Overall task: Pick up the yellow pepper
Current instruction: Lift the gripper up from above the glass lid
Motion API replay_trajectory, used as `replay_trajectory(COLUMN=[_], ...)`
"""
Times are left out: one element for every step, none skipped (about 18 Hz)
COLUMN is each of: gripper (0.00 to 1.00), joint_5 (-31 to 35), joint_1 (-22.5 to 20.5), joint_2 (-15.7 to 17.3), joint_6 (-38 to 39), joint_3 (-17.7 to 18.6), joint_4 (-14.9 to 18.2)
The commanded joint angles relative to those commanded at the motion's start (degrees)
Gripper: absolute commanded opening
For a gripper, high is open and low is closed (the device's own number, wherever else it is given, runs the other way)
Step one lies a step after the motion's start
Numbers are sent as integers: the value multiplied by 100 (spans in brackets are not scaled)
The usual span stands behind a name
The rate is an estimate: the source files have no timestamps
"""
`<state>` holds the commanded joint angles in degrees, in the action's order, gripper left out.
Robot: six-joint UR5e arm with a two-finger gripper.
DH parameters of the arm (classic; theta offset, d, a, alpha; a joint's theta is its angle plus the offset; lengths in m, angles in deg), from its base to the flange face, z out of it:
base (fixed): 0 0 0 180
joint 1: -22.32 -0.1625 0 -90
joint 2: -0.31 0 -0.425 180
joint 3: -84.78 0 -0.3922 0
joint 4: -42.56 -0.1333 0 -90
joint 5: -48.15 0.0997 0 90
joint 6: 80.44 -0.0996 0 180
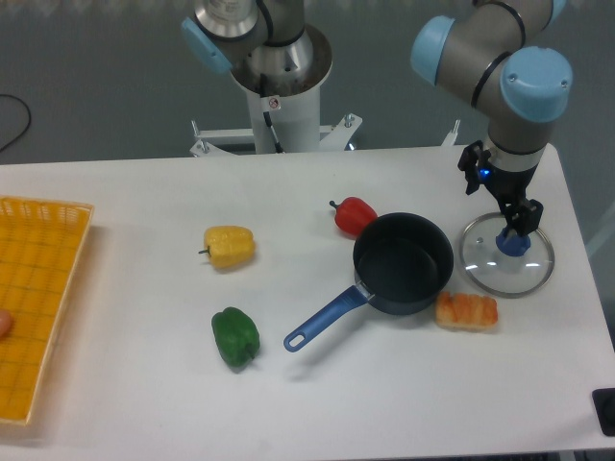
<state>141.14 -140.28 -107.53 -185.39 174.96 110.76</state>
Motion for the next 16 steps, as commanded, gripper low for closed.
replay_trajectory(gripper=[100,100,100,100,100,100,100,100,100,100,100,100,100,100,100,100], joint_5=[-9,-17,-17,-9,-17,-26,-26,-44,-70,-105,-105,-123,-175,-306,-464,-605], joint_1=[0,0,9,18,26,70,88,97,114,123,132,123,132,132,123,123], joint_2=[0,0,0,0,17,26,26,18,18,18,18,18,18,18,18,9], joint_6=[-9,0,9,9,9,70,192,306,421,552,780,991,1158,1238,1309,1431], joint_3=[0,0,-9,-9,-26,-35,-26,-26,26,70,105,105,105,114,132,158], joint_4=[-9,-9,-17,-26,-26,-35,-44,-53,-70,-79,-114,-193,-228,-229,-229,-229])
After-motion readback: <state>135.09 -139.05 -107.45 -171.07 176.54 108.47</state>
